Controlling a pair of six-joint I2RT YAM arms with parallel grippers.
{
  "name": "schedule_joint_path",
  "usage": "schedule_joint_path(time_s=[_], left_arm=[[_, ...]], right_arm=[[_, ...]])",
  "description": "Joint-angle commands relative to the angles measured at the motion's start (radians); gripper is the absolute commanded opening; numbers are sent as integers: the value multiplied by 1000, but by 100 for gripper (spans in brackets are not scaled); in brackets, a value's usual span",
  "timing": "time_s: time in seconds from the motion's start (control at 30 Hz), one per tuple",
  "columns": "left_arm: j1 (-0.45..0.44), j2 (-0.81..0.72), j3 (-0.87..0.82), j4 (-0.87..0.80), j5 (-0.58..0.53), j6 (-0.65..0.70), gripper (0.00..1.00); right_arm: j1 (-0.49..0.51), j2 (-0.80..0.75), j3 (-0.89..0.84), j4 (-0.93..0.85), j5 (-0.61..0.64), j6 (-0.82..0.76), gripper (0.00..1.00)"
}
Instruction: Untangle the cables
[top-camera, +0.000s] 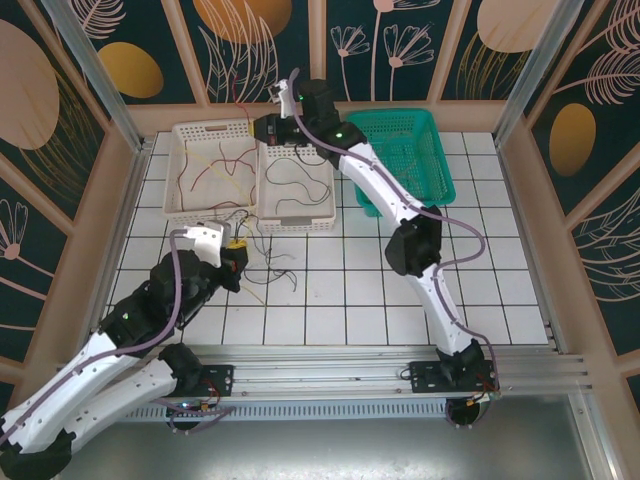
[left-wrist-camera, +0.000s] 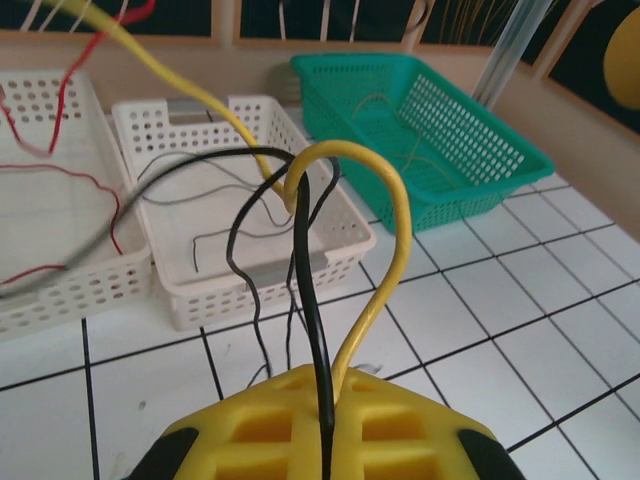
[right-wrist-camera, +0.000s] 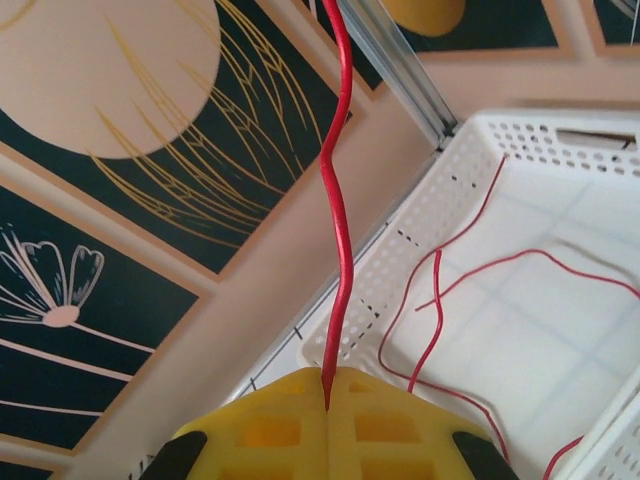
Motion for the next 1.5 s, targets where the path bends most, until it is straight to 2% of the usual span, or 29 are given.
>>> schedule_joint_path(time_s=[0.0, 0.43, 0.77, 0.93, 1.07, 1.2, 1.27, 1.47], left_arm=[[4, -9, -9, 47, 6, 15, 0], [2, 4, -10, 52, -6, 21, 0], [6, 21, -13, 54, -9, 22, 0], [10, 26, -13, 55, -7, 22, 0], [13, 29, -12, 55, -3, 23, 0], [15, 33, -13, 55, 0, 23, 0], [15, 34, -12, 54, 0, 24, 0], [14, 47, -12, 52, 0, 21, 0]], right_arm=[[3, 37, 26, 30, -22, 15, 0], [39, 204, 4, 50, 20, -34, 0], [74, 235, 7, 36, 7, -71, 1], [78, 235, 14, 22, 7, -84, 17], [75, 231, 26, 4, 20, -94, 34], [69, 210, 32, -1, 33, -96, 46], [61, 190, 36, -8, 35, -101, 49], [14, 49, 18, -52, 51, -107, 49]])
